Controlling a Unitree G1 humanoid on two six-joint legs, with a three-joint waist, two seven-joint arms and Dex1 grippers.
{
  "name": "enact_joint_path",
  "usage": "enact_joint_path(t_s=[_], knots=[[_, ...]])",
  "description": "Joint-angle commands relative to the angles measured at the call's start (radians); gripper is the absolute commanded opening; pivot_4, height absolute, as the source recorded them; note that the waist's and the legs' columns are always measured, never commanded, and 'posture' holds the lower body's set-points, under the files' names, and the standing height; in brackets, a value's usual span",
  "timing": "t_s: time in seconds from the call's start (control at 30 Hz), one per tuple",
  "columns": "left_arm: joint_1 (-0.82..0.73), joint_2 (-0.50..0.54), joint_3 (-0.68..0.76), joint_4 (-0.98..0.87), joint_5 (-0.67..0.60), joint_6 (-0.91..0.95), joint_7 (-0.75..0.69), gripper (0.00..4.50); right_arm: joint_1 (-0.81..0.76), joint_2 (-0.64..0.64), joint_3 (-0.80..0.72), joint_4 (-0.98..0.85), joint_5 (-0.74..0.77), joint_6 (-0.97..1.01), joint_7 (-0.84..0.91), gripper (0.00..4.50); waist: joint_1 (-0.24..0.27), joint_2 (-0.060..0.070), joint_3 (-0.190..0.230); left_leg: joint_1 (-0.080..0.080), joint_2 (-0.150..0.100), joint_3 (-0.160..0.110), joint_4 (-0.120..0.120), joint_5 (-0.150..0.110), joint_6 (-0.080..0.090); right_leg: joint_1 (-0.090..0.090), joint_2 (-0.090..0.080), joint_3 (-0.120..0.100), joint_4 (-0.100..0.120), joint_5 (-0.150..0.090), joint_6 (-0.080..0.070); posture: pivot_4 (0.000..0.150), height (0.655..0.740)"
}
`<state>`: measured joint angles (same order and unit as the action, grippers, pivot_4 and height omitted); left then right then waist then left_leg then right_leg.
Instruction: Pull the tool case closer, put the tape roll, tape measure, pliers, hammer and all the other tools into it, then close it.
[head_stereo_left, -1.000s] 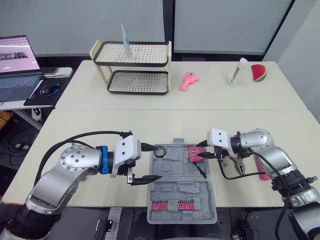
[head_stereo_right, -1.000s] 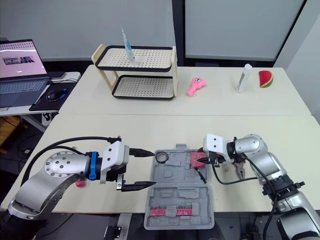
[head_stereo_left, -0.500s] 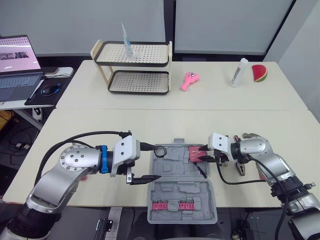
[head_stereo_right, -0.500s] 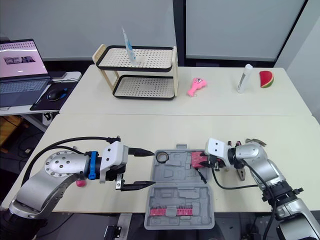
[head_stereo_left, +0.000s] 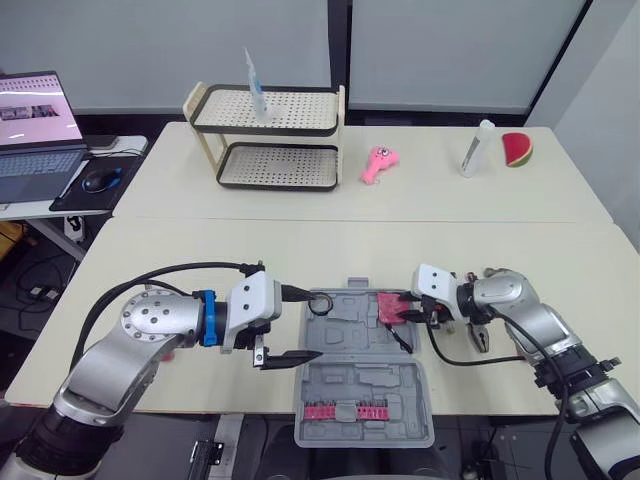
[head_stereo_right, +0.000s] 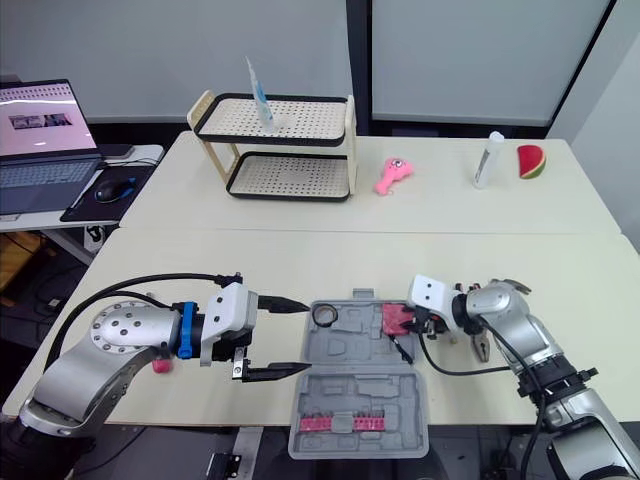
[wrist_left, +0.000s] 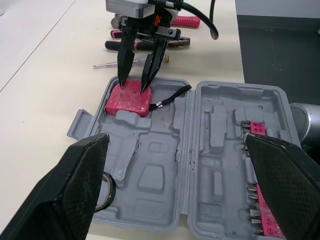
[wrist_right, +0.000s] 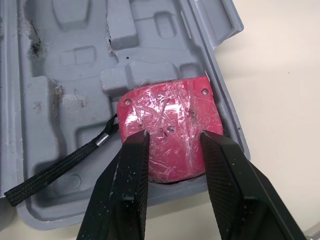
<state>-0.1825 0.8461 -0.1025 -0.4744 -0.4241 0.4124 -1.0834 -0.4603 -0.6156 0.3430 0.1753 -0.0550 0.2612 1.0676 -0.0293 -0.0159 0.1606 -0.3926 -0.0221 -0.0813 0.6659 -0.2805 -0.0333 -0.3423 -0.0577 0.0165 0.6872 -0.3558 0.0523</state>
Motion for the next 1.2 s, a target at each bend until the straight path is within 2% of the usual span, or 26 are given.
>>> enact_joint_path(t_s=[0.03,0.23,0.37,0.47,0.57,0.7,0.87,0.97,1.03,1.2], knots=[[-0.025,0.003,0.008,-0.028,-0.015,0.015,-0.004,4.50,0.024,0.004,0.037,0.055,-0.048,0.027,-0.021,1.58,0.000,0.000,-0.001,0.002,0.000,0.000,0.000,0.000,0.000,0.002,0.000,0.000,-0.001,0.000,0.000,0.150,0.7290],[-0.017,0.000,0.032,-0.002,0.002,-0.004,0.011,4.50,0.030,0.050,-0.035,0.014,0.013,-0.051,-0.056,1.58,-0.001,-0.001,-0.001,0.008,0.001,-0.001,-0.003,0.000,0.001,0.008,0.001,0.000,-0.005,0.000,0.000,0.150,0.7290],[0.041,-0.015,0.147,0.054,-0.005,-0.068,0.050,4.50,0.078,0.062,-0.169,-0.170,0.103,-0.039,-0.117,1.58,-0.001,0.002,0.001,0.007,0.001,-0.001,-0.004,0.000,0.000,0.006,0.001,0.000,-0.005,0.000,0.000,0.150,0.7290],[0.096,-0.031,0.248,0.092,-0.023,-0.085,0.089,4.50,0.128,0.054,-0.257,-0.314,0.146,0.008,-0.174,1.58,-0.001,0.003,0.002,-0.001,0.001,-0.001,-0.003,0.000,0.000,-0.001,0.001,0.000,-0.004,0.000,0.000,0.150,0.7290],[0.143,-0.072,0.388,0.146,-0.056,-0.067,0.172,4.50,0.203,0.037,-0.350,-0.444,0.169,0.046,-0.236,1.58,0.001,0.003,0.002,-0.002,0.001,-0.001,-0.002,0.001,-0.001,-0.002,0.000,0.000,-0.003,0.000,0.000,0.150,0.7290],[0.247,-0.151,0.609,0.223,-0.056,-0.068,0.333,4.50,0.349,0.016,-0.557,-0.568,0.180,0.063,-0.345,1.58,0.006,0.002,0.001,-0.003,0.000,-0.002,-0.002,0.000,0.000,-0.001,-0.001,0.000,-0.004,0.000,0.000,0.150,0.7290],[0.402,-0.238,0.745,0.246,-0.048,-0.090,0.428,4.50,0.494,0.034,-0.743,-0.606,0.208,0.114,-0.447,1.58,0.004,0.002,0.001,-0.001,-0.001,-0.002,-0.003,0.000,0.001,0.000,-0.003,0.000,-0.004,0.000,0.000,0.150,0.7290],[0.469,-0.304,0.773,0.251,-0.036,-0.116,0.482,4.50,0.573,0.033,-0.828,-0.578,0.238,0.074,-0.442,1.58,0.006,0.002,0.001,-0.001,0.000,-0.002,-0.003,0.000,0.001,0.001,-0.005,0.001,-0.004,0.000,0.000,0.150,0.7290],[0.499,-0.350,0.824,0.350,-0.045,-0.151,0.512,4.50,0.666,0.051,-0.893,-0.547,0.240,0.025,-0.446,2.09,0.009,0.002,0.000,0.000,-0.001,-0.002,-0.003,0.000,0.001,0.003,-0.005,0.001,-0.005,0.000,0.000,0.150,0.7290],[0.534,-0.391,0.831,0.483,-0.041,-0.219,0.507,4.50,0.816,0.043,-0.947,-0.441,0.255,-0.074,-0.398,2.78,0.012,0.001,0.000,0.003,-0.001,0.000,-0.004,-0.001,0.001,0.006,-0.005,0.001,-0.007,0.000,0.000,0.150,0.7290]])
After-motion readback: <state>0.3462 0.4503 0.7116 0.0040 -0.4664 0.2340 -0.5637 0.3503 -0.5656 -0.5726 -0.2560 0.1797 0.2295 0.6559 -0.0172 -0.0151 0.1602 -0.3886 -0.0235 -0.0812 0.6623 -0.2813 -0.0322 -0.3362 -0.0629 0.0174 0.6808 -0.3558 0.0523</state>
